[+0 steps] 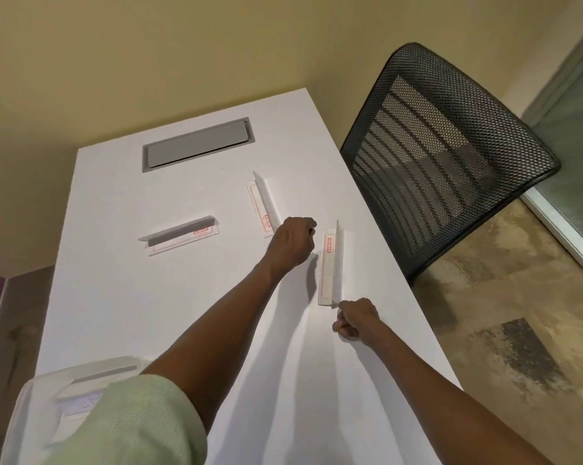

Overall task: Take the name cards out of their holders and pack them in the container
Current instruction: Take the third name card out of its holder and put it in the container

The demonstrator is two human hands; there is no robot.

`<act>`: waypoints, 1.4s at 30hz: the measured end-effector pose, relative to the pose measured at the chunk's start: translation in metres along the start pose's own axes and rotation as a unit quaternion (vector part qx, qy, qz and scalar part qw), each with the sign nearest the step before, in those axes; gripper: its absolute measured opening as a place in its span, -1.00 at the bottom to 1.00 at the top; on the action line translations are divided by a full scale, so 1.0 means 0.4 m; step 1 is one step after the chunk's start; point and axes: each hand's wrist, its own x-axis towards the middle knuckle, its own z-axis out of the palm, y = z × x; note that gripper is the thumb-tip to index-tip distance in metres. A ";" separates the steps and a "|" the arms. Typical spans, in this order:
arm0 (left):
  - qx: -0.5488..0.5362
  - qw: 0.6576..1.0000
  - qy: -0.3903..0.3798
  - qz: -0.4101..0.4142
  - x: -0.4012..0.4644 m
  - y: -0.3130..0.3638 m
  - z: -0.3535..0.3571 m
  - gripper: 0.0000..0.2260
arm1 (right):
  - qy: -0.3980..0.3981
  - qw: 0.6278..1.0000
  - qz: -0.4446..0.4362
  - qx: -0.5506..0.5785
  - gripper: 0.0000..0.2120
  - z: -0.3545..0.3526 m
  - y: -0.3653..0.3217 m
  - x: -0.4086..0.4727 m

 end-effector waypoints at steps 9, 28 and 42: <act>0.024 0.999 -0.048 0.009 0.135 -0.009 0.079 -0.75 | -0.033 0.988 0.069 0.136 -0.96 0.000 -0.026 0.045; 0.022 0.993 -0.119 0.003 0.269 -0.016 0.204 -0.76 | -0.094 0.969 0.167 0.157 -0.71 -0.017 -0.053 0.107; 0.082 0.995 -0.056 -0.019 0.230 -0.091 0.125 -0.90 | -0.105 0.961 0.148 0.210 -0.88 0.009 -0.051 0.063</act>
